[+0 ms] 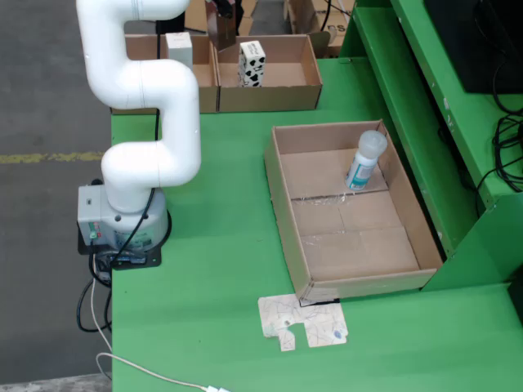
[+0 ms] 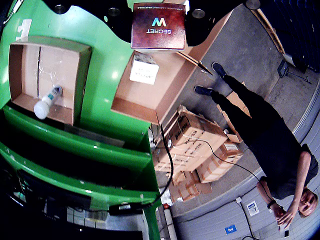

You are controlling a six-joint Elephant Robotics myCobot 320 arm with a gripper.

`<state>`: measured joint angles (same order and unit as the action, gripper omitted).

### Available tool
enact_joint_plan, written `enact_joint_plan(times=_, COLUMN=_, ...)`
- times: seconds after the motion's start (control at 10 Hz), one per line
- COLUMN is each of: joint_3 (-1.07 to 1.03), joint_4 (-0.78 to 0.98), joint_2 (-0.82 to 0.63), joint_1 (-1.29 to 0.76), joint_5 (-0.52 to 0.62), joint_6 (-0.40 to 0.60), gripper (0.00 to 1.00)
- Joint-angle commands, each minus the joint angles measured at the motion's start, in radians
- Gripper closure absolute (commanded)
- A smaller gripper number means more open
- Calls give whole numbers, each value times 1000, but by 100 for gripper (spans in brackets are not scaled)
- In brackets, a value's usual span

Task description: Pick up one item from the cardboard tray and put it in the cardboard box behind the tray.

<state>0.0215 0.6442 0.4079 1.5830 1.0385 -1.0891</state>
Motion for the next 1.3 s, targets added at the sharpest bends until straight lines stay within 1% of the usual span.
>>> enact_joint_plan(times=0.0, joint_3=-21, joint_4=-81, joint_2=21, joint_1=10, joint_5=-42, joint_6=36, gripper=100)
enact_joint_plan(times=0.4, joint_3=-21, joint_4=-94, joint_2=38, joint_1=22, joint_5=-40, joint_6=23, gripper=100)
enact_joint_plan(times=0.5, joint_3=-21, joint_4=-54, joint_2=31, joint_1=44, joint_5=-22, joint_6=-29, gripper=100)
enact_joint_plan(times=0.7, joint_3=-21, joint_4=-32, joint_2=38, joint_1=71, joint_5=-12, joint_6=-80, gripper=100)
enact_joint_plan(times=1.2, joint_3=-21, joint_4=-49, joint_2=61, joint_1=90, joint_5=-7, joint_6=-102, gripper=100)
